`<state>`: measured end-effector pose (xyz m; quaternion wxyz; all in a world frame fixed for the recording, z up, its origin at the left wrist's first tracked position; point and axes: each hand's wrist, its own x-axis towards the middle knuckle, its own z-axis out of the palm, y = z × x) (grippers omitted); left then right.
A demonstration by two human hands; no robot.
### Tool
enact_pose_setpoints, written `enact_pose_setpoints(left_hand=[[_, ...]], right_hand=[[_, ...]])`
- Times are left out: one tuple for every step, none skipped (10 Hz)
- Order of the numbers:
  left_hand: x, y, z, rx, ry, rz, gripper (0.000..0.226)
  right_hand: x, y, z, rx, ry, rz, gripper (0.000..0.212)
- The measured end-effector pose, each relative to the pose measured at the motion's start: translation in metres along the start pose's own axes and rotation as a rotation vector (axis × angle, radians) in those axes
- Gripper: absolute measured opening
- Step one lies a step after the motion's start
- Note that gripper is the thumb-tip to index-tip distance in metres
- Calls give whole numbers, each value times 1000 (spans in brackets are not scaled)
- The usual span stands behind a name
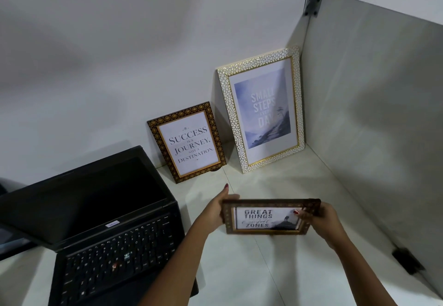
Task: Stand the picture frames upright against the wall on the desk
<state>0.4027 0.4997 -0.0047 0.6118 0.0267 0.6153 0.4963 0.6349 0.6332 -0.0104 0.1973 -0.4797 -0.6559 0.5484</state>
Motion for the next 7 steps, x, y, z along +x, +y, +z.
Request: enact_pose_setpoints(left_hand=[[-8, 2, -5, 0, 95, 83, 36], [-22, -9, -7, 123, 152, 106, 41], [-31, -22, -4, 110, 161, 111, 40], [-45, -41, 4, 44, 206, 147, 30], [-58, -52, 7, 32, 203, 168, 26], [-75, -59, 11, 42, 209, 195, 22], [-89, -64, 6, 15, 214, 233, 23]], right_hand=[[-2, -4, -2, 22, 100, 6, 10], [-1, -6, -4, -21, 140, 32, 15], [-9, -5, 0, -30, 114, 45, 15], [-18, 10, 4, -96, 45, 61, 19], [-24, 14, 3, -145, 23, 60, 32], [-38, 6, 6, -76, 102, 104, 66], [-53, 4, 11, -36, 188, 158, 77]])
